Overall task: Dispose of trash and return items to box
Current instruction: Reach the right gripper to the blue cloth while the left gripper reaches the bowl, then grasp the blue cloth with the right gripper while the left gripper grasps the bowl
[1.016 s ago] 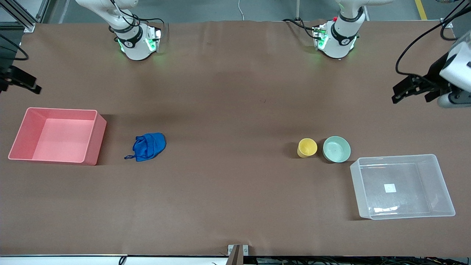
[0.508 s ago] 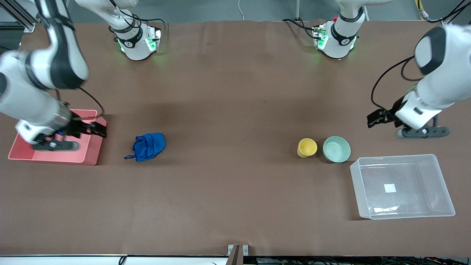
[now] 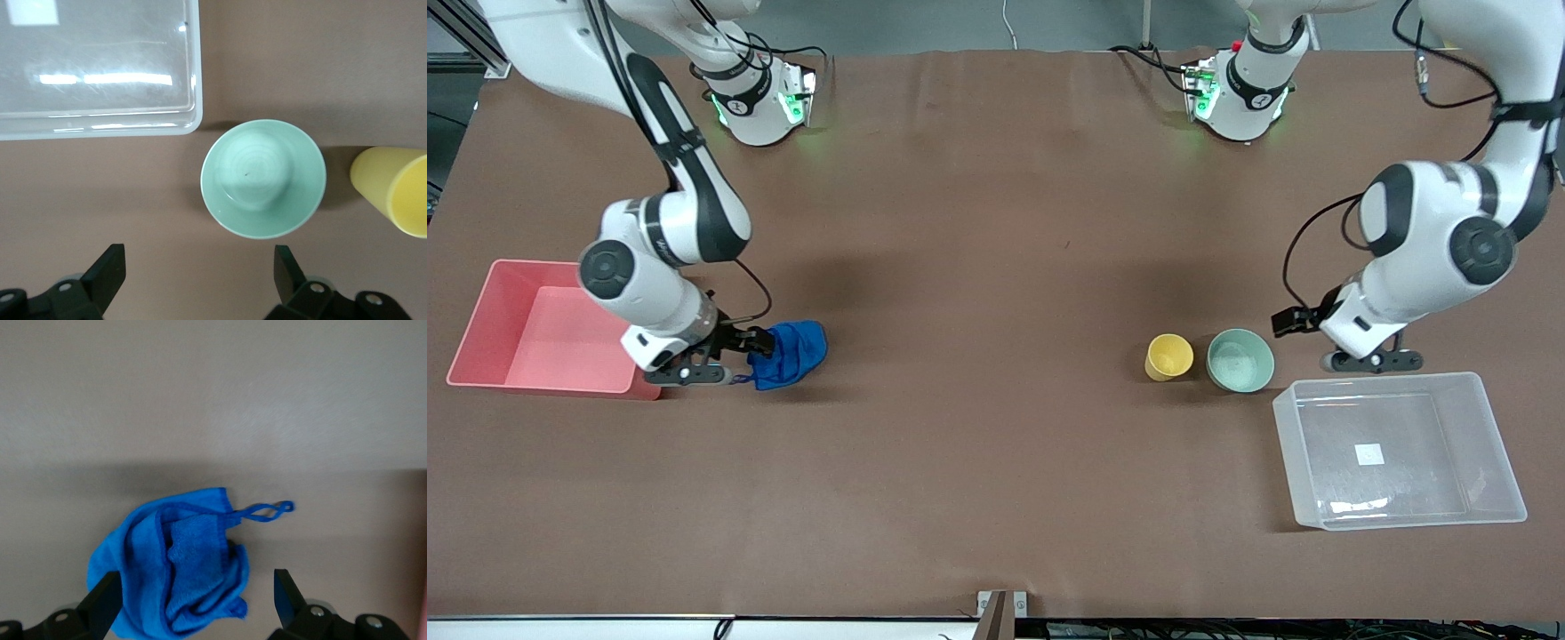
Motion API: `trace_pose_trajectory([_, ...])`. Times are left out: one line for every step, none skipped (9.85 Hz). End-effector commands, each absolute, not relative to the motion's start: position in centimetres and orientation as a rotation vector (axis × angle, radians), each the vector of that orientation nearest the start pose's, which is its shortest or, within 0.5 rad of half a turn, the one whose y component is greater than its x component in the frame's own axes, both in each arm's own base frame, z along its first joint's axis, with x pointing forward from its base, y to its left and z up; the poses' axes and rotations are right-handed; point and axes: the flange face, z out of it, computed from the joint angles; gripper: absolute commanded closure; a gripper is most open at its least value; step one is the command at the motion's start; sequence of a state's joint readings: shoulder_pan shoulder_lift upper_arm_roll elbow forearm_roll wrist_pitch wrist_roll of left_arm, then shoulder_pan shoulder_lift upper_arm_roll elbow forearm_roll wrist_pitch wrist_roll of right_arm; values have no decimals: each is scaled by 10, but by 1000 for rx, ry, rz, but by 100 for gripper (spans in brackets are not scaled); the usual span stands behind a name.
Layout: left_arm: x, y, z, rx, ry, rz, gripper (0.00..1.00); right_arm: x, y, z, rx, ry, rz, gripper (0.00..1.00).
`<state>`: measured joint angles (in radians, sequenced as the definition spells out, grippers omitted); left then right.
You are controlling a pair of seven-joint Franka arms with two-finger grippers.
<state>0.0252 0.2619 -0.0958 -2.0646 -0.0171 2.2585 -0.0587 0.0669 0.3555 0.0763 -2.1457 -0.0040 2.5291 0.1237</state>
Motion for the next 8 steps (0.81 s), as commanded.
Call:
trace_pose_trajectory([568, -42, 246, -3166, 32, 139, 2, 555, 85, 211, -3118, -24, -55, 0])
trace_pose_trajectory([569, -41, 234, -3169, 28, 134, 2, 554, 85, 203, -3118, -14, -38, 0])
trace_pose_trajectory([570, -41, 221, -3173, 27, 122, 2, 551, 87, 196, -3118, -2, -26, 4])
trace_pose_trajectory([573, -42, 213, -3177, 27, 93, 2, 547, 93, 189, -3117, -8, -18, 20])
trace_pose_trajectory([574, -42, 203, -3180, 26, 76, 2, 543, 93, 184, -3112, 37, -50, 64])
trace_pose_trajectory([576, -45, 195, -3182, 33, 62, 5, 539, 97, 181, -3103, 130, -59, 92])
trace_pose_trajectory([579, -46, 190, -3186, 32, 33, 11, 538, 107, 182, -3093, 168, -55, 99])
trace_pose_trajectory([579, -47, 184, -3187, 29, 35, 29, 541, 107, 184, -3096, 147, -59, 99])
